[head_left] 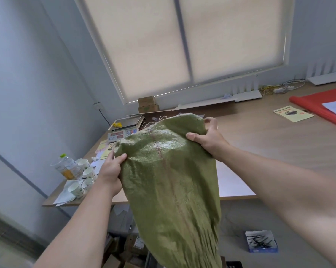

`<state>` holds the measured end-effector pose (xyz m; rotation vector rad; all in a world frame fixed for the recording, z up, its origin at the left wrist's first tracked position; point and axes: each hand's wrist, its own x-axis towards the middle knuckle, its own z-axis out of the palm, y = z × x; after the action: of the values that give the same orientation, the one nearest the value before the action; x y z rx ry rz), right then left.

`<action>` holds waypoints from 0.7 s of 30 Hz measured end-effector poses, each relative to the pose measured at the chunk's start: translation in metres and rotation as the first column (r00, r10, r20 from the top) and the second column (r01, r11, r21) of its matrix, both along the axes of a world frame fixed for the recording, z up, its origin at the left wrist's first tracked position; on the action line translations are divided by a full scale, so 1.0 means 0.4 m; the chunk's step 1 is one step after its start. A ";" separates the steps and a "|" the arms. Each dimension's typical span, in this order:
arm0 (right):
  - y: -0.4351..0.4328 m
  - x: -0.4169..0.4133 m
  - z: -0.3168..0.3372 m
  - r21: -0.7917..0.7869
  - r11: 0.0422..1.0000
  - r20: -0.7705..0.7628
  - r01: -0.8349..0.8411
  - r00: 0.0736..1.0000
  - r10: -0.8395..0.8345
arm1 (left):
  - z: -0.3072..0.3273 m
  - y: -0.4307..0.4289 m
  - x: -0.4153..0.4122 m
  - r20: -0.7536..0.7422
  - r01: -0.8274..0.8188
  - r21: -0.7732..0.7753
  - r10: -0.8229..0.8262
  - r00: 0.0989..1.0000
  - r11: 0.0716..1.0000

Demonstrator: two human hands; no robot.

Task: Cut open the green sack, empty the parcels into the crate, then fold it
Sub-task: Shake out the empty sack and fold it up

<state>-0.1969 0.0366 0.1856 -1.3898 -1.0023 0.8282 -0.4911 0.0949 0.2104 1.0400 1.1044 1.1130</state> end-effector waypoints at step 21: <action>-0.014 -0.047 0.022 -0.131 0.972 0.715 -0.193 0.662 0.227 | -0.011 0.050 -0.026 -0.225 -0.212 -0.178 0.170 0.959 0.961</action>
<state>-0.2155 0.0309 0.1945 -1.7073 -1.8020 0.4349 -0.5013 0.1150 0.2060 0.9176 1.4809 1.0346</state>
